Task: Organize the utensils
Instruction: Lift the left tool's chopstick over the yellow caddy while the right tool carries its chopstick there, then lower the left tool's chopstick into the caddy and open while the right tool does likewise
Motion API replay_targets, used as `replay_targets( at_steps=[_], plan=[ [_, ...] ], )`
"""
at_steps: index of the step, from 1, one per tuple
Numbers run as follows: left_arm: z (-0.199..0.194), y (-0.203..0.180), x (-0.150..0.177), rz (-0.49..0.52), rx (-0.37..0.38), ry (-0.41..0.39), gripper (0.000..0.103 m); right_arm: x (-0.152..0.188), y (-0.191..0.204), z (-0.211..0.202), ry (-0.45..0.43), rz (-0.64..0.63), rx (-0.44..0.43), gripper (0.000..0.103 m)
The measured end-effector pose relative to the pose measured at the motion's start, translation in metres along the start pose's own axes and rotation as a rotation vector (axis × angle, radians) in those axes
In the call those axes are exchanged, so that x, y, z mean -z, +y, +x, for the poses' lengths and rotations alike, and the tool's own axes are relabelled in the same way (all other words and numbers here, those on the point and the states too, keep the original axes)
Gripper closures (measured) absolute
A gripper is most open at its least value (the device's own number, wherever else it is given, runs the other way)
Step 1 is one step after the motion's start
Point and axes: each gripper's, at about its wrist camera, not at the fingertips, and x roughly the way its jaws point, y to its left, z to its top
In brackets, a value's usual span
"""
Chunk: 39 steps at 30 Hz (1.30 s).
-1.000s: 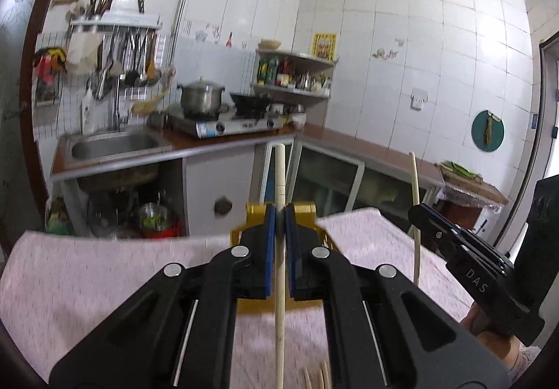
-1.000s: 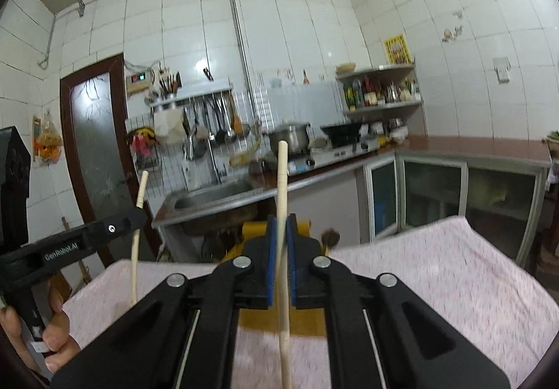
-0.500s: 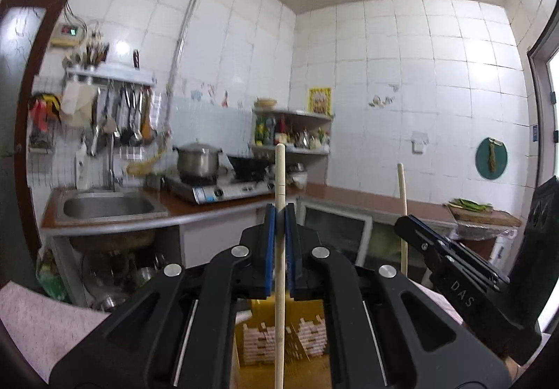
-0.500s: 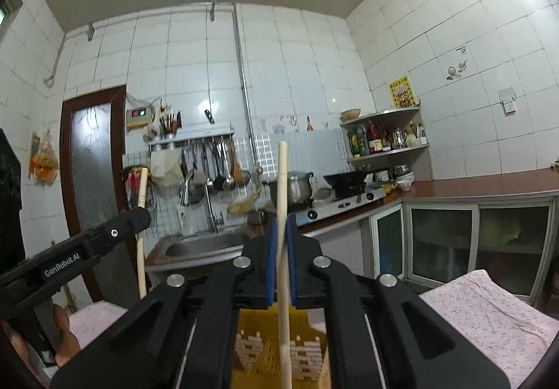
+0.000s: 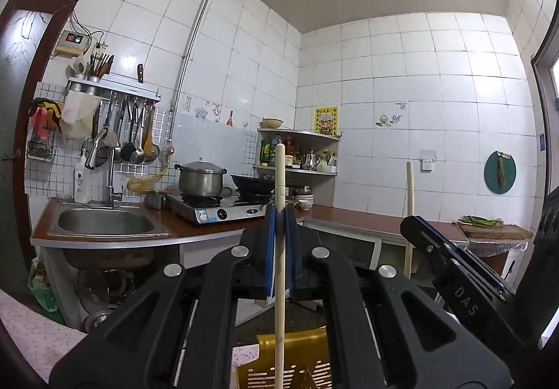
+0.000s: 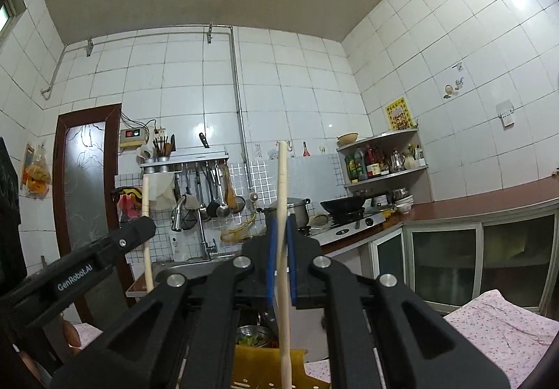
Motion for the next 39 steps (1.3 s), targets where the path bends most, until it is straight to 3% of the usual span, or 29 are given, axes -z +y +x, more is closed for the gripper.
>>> replay_targets(
  at_steps=[22, 39],
  plan=[
    [0.005, 0.013, 0.067, 0.037, -0.023, 0.107, 0.099, 0.057, 0.001, 0.003, 0.091, -0.094, 0.022, 0.097],
    [-0.019, 0.019, 0.085, 0.043, -0.048, 0.212, 0.098, 0.073, 0.002, -0.015, 0.213, -0.103, 0.053, 0.096]
  ],
)
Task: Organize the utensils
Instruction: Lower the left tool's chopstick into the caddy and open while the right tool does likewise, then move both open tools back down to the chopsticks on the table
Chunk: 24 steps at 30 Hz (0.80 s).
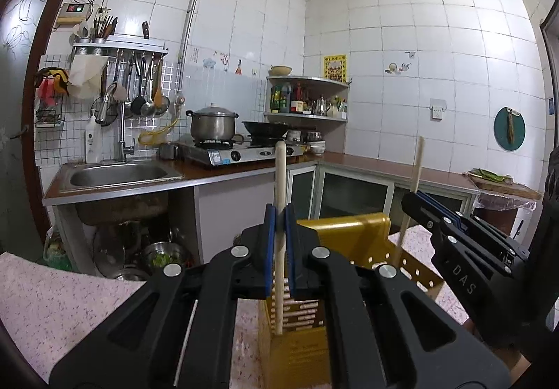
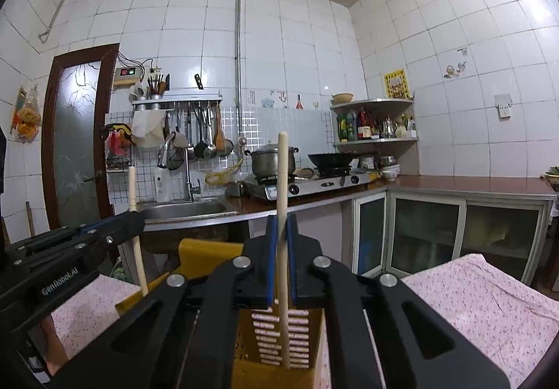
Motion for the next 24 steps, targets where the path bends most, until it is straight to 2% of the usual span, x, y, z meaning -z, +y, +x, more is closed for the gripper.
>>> replay_targets(
  at_steps=[1, 2, 4, 5, 6, 7, 8, 9, 11, 13, 14, 17, 21, 24],
  plan=[
    [-0.002, 0.000, 0.000, 0.003, 0.001, 0.016, 0.091, 0.000, -0.001, -0.002, 0.011, 0.004, 0.000, 0.096],
    [-0.004, -0.001, 0.000, 0.003, -0.001, 0.026, 0.073, -0.001, -0.002, -0.003, 0.021, 0.009, 0.000, 0.096],
    [-0.014, -0.001, -0.003, -0.001, -0.022, 0.021, 0.049, -0.004, -0.003, -0.007, 0.037, 0.021, 0.000, 0.096],
    [-0.019, -0.001, -0.004, -0.001, -0.030, 0.015, 0.046, -0.006, -0.003, -0.009, 0.042, 0.023, -0.002, 0.094],
    [-0.025, 0.000, -0.007, -0.004, -0.032, 0.016, 0.046, -0.009, -0.004, -0.014, 0.044, 0.024, 0.003, 0.078],
    [-0.029, 0.001, -0.010, -0.009, -0.026, 0.023, 0.045, -0.011, -0.004, -0.020, 0.041, 0.025, 0.012, 0.068],
    [-0.037, 0.005, -0.014, -0.023, -0.019, 0.031, 0.044, -0.013, -0.003, -0.025, 0.035, 0.026, 0.020, 0.050],
    [-0.043, 0.007, -0.017, -0.029, -0.020, 0.032, 0.042, -0.015, -0.003, -0.034, 0.028, 0.023, 0.026, 0.049],
    [-0.060, 0.012, -0.023, -0.038, -0.035, 0.028, 0.028, -0.020, -0.002, -0.044, 0.040, 0.012, 0.028, 0.049],
    [-0.080, 0.020, -0.028, -0.051, -0.047, 0.032, 0.024, -0.024, -0.001, -0.057, 0.047, 0.005, 0.031, 0.049],
    [-0.086, 0.023, -0.029, -0.057, -0.047, 0.042, 0.018, -0.026, 0.000, -0.064, 0.050, 0.003, 0.036, 0.048],
    [-0.115, 0.034, -0.029, -0.081, -0.061, 0.058, 0.008, -0.031, 0.002, -0.088, 0.076, 0.014, 0.036, 0.039],
    [-0.152, 0.043, -0.024, -0.084, -0.090, 0.094, 0.005, -0.032, 0.013, -0.120, 0.134, -0.010, 0.068, 0.030],
    [-0.167, 0.047, -0.015, -0.083, -0.102, 0.179, 0.005, -0.024, 0.024, -0.138, 0.210, -0.025, 0.080, 0.028]
  ],
)
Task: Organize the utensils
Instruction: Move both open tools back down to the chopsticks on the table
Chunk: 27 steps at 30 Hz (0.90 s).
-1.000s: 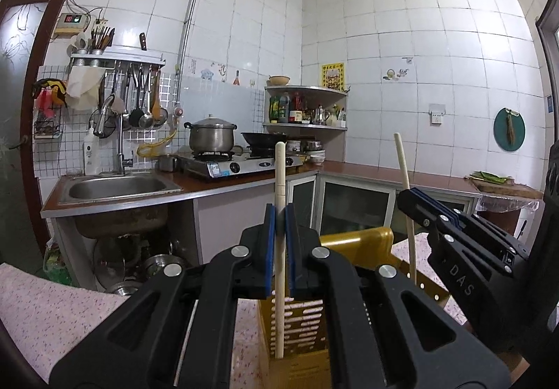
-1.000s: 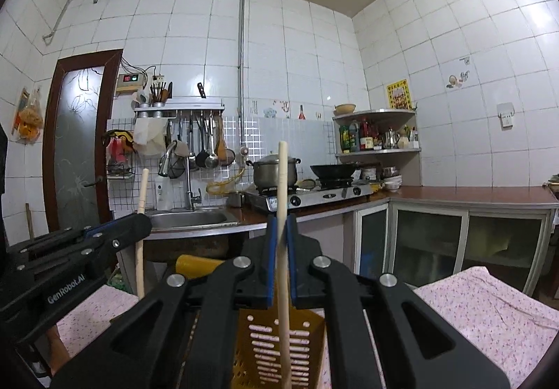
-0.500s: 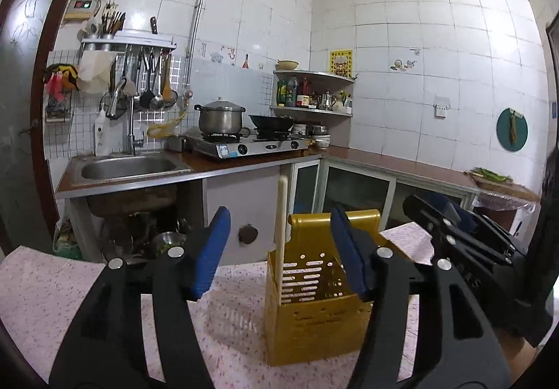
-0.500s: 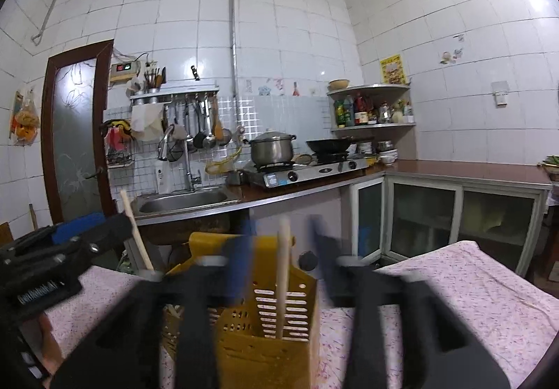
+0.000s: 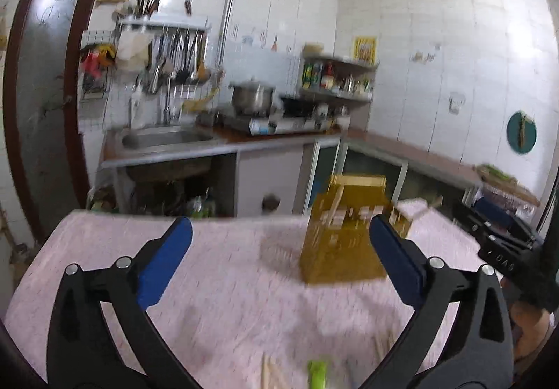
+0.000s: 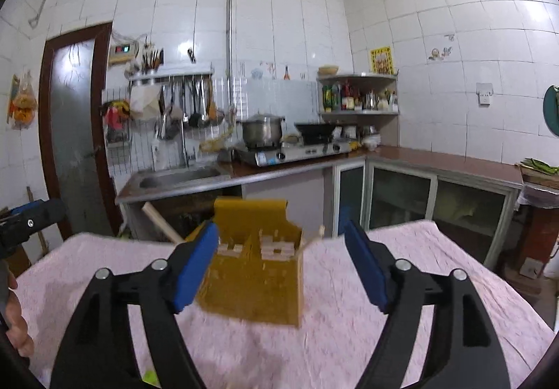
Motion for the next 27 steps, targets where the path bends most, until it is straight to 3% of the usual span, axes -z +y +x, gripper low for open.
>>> replay_targets(
  at_steps=[3, 8, 13, 19, 27],
  plan=[
    [-0.006, 0.007, 0.017, 0.001, -0.010, 0.091, 0.005, 0.016, 0.006, -0.006, 0.085, 0.009, 0.002, 0.028],
    [-0.003, 0.014, 0.057, 0.048, -0.086, 0.219, 0.005, 0.057, 0.011, -0.004, 0.251, 0.056, 0.017, 0.028],
    [0.012, 0.023, 0.094, 0.031, -0.078, 0.379, 0.005, 0.089, 0.007, 0.002, 0.388, 0.089, 0.045, 0.028],
    [0.019, 0.029, 0.113, 0.016, -0.092, 0.468, 0.005, 0.110, -0.004, 0.010, 0.504, 0.143, 0.060, 0.028],
    [0.026, 0.035, 0.129, -0.031, -0.071, 0.543, 0.010, 0.122, 0.014, 0.024, 0.599, 0.083, 0.022, 0.029]
  ],
)
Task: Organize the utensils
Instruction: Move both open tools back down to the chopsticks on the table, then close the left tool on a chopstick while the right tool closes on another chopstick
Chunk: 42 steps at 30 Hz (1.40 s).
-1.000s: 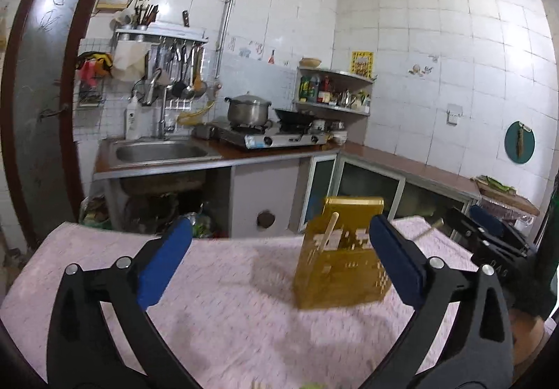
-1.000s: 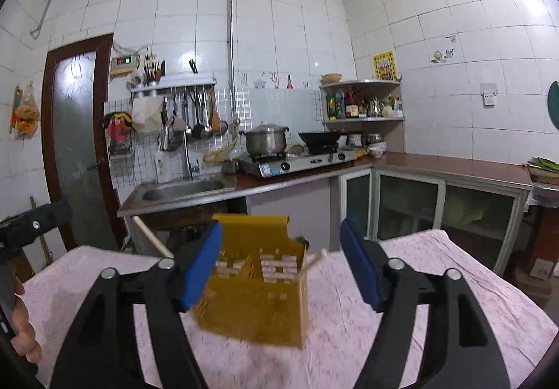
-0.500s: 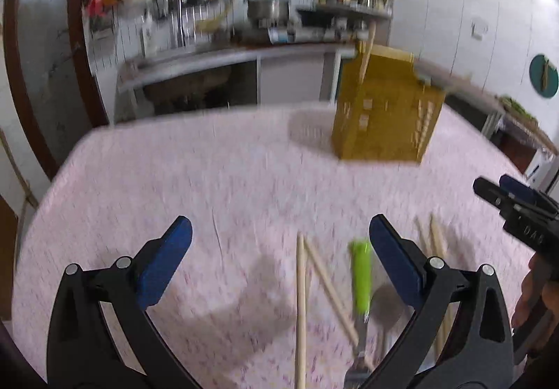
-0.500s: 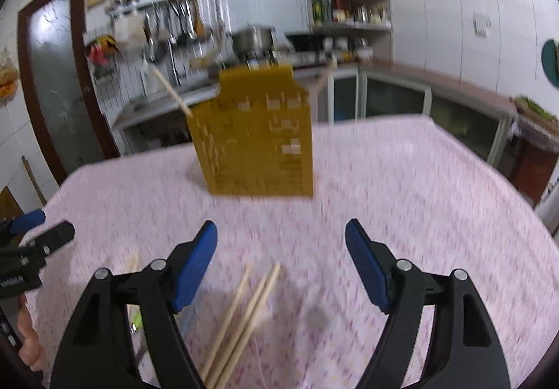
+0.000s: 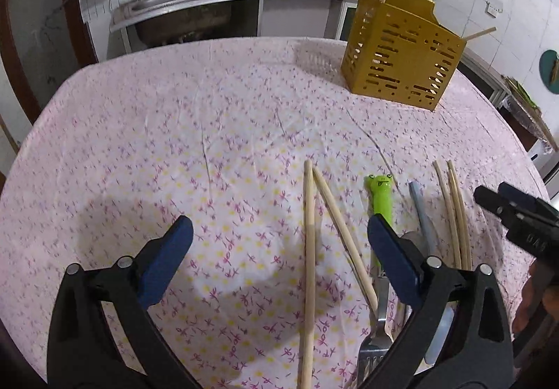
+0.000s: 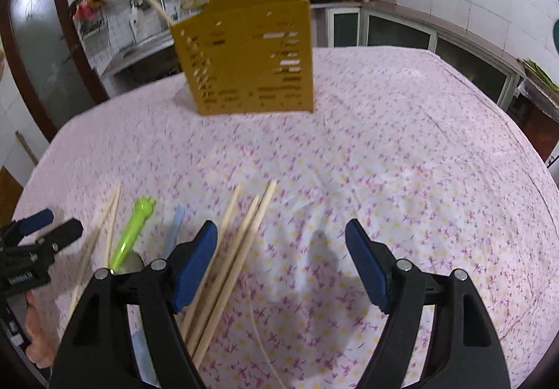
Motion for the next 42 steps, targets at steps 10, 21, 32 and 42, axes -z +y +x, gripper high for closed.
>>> replay_targets(
  at_steps=[10, 21, 32, 42],
  plan=[
    [0.001, -0.001, -0.002, 0.014, 0.035, 0.026, 0.046, 0.000, -0.005, 0.007, 0.089, 0.031, -0.026, 0.055],
    [0.007, -0.018, -0.006, 0.080, 0.017, 0.076, 0.068, -0.009, -0.004, 0.011, 0.165, 0.102, -0.070, 0.072],
    [0.028, -0.012, -0.008, 0.050, 0.023, 0.166, 0.078, -0.013, 0.014, 0.031, 0.274, 0.074, -0.036, 0.084],
    [0.037, -0.015, -0.017, 0.049, -0.002, 0.204, 0.079, -0.029, 0.034, 0.055, 0.388, 0.029, -0.019, 0.083]
  ],
)
